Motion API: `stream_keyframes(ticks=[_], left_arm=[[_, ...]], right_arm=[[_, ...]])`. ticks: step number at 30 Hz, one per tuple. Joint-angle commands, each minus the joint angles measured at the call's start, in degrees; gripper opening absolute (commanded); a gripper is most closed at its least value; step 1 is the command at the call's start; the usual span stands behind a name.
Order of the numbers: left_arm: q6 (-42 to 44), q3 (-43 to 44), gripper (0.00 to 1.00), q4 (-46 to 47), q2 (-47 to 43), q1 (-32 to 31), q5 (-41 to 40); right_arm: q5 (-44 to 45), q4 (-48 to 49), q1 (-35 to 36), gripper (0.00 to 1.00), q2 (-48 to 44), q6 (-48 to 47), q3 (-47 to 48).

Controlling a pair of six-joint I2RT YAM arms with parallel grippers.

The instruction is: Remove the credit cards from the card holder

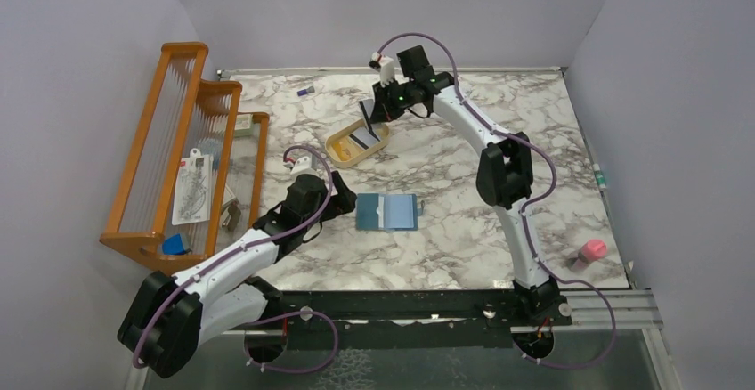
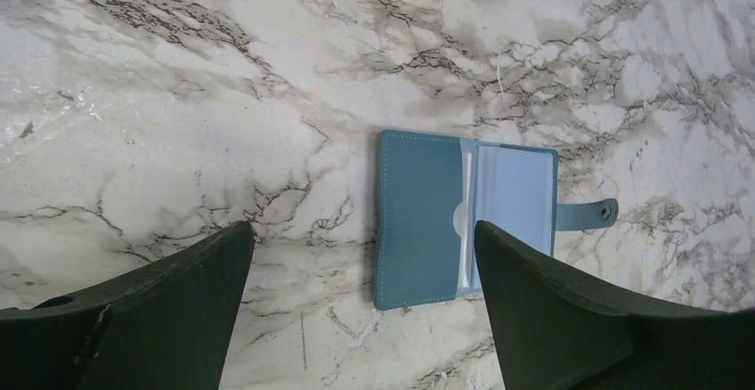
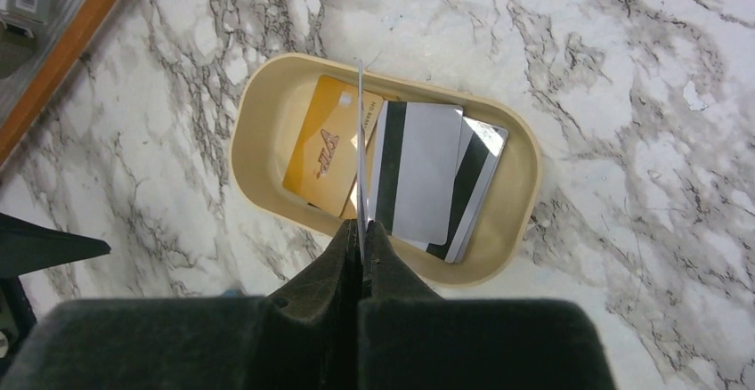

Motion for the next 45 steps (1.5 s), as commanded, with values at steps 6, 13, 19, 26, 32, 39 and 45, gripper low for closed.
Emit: stream_keyframes(ticks=[6,13,19,26,32,39,45], left_arm=[[1.4,-0.5,0.96,-1.9,-2.8,1.1,1.6],[1.5,-0.8,0.97,-1.6,-2.3,1.5,2.3],[1.5,-0.5,0.98,-1.5,-1.8,1.8,2.7],[1.7,-0.4,0.98,-1.4,-1.4,2.0,3.1],[1.4,-0.8,0.98,-1.5,-2.0,2.2,3.1],[2.9,-0.9,0.98,-0.6,-1.5,2.8,3.2],[8.9,-1.0,0.98,4.9,-3.1,3.0,6.2]], right_arm=[[-1.9,3.9,0.8,0.05,3.9,-1.1,-1.2],[0.7,3.2,1.1,0.18,5.2,-2.3,-1.9],[1.1,3.9,1.2,0.14,4.8,-2.1,-4.5],[3.2,5.1,1.2,0.11,3.8,-1.3,-5.9],[3.9,6.6,1.2,0.14,0.2,0.2,-6.7],[1.6,19.2,1.2,0.16,-11.3,5.3,-15.7],[-0.8,22.3,1.3,0.42,-19.7,6.3,-22.2]])
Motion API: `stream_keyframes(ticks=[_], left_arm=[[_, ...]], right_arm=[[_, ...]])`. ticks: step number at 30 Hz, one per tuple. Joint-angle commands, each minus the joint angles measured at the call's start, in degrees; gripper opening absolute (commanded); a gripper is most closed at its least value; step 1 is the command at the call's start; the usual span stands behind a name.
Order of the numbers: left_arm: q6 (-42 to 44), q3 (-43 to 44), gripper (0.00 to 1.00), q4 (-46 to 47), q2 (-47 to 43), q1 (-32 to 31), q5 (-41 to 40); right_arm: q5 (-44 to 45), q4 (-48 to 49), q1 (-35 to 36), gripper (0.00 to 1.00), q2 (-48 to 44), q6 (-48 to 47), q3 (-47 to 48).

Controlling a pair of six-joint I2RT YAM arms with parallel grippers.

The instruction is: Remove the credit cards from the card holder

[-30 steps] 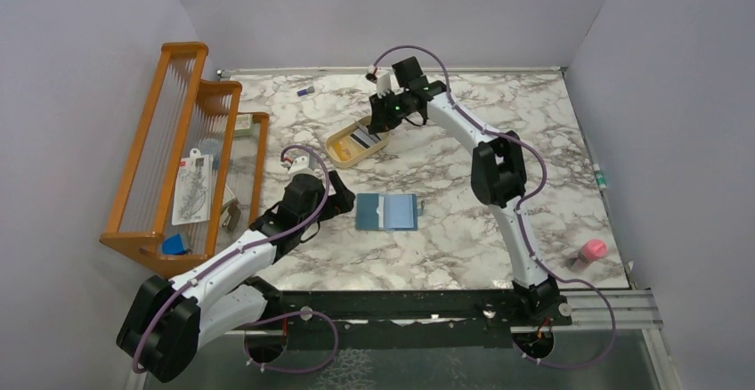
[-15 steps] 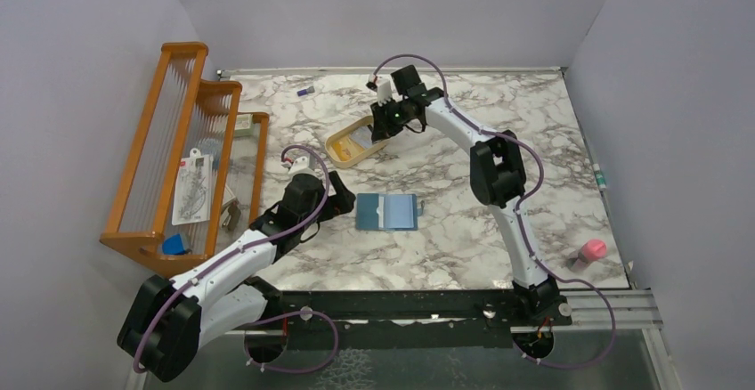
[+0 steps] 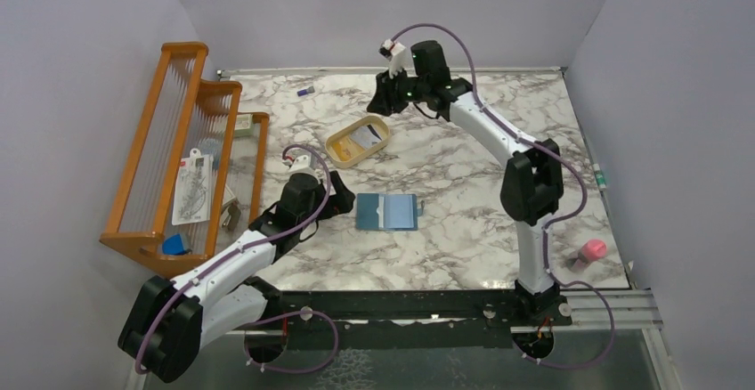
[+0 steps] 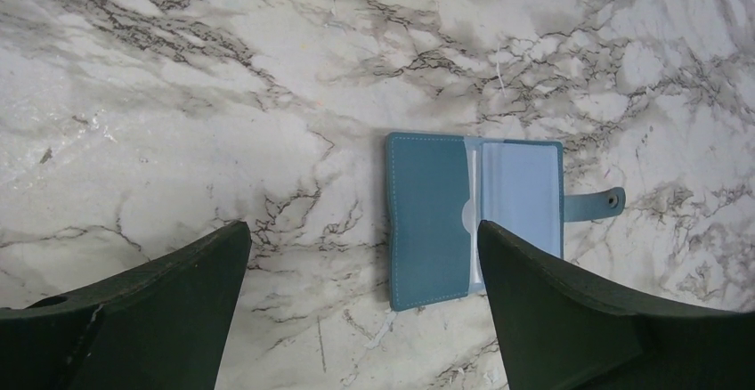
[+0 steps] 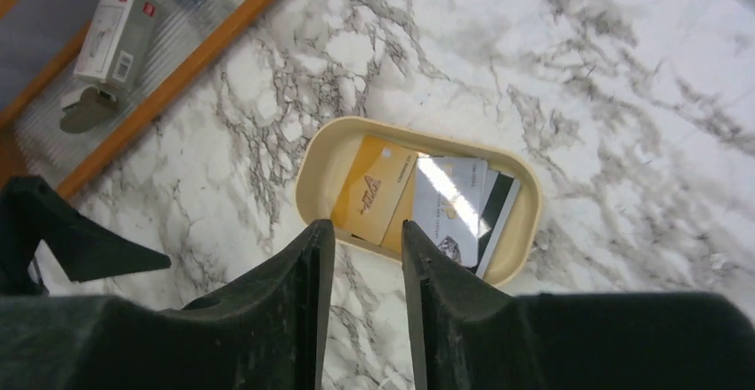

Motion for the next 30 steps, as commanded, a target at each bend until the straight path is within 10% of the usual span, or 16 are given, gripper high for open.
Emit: stream_keyframes(ticks=[1,3,8,30], left_arm=[[5.1,0.1,0.99,4.6,-1.7,0.4,2.4],[5.2,1.2,0.99,4.5,-1.4,0.4,1.5],[7.7,4.8,0.99,2.7,0.6,0.5,-1.6],[18.7,19.7,0.99,-4.2,-1.0,3.6,-6.2]], right_arm=[[-1.8,7.4,0.4,0.56,-9.1,2.0,-7.5],[-0.7,10.7,0.4,0.79,-13.5,2.7,-14.2],[3.3,17.0,0.4,0.94,-23.5,5.8,-29.8],[17.1,27.6,0.3,1.0,-56.5,17.3,-68.9]])
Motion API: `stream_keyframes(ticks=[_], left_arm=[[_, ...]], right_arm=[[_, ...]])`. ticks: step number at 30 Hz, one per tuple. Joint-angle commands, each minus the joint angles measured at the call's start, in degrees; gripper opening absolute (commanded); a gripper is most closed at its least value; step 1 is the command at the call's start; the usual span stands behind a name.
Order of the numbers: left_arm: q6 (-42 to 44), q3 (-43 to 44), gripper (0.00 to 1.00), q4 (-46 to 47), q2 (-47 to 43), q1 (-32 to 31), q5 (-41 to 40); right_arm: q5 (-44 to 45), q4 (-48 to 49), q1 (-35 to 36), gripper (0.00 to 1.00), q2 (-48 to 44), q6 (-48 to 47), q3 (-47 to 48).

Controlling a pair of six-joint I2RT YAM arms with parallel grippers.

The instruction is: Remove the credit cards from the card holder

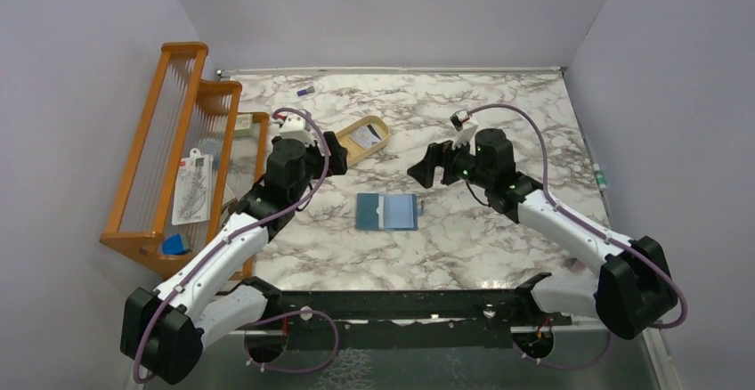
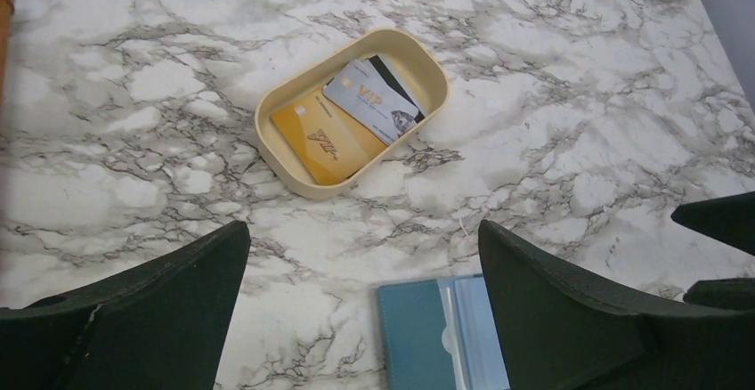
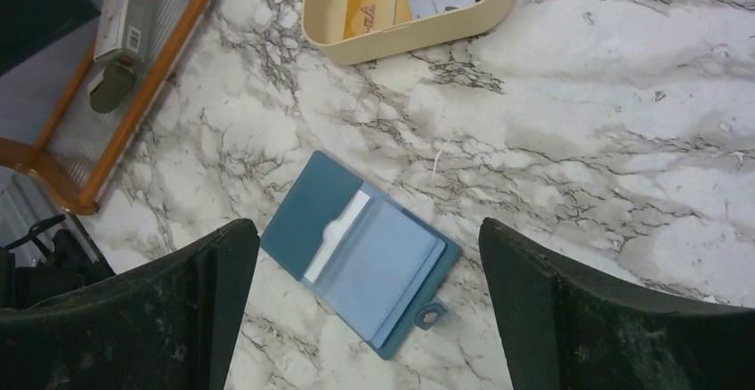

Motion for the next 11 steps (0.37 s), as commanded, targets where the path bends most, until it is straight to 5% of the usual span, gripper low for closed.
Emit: stream_keyframes(ticks=[1,11], left_arm=[[3.6,4.0,0.99,-3.0,-0.7,0.9,-1.3],[4.3,3.5,0.99,-0.9,-2.1,1.3,-0.8]], right_arm=[[3.5,1.3,0.3,1.0,-6.0,0.5,-2.2],[8.9,0.5,0.3,1.0,-6.2,0.8,-2.1]])
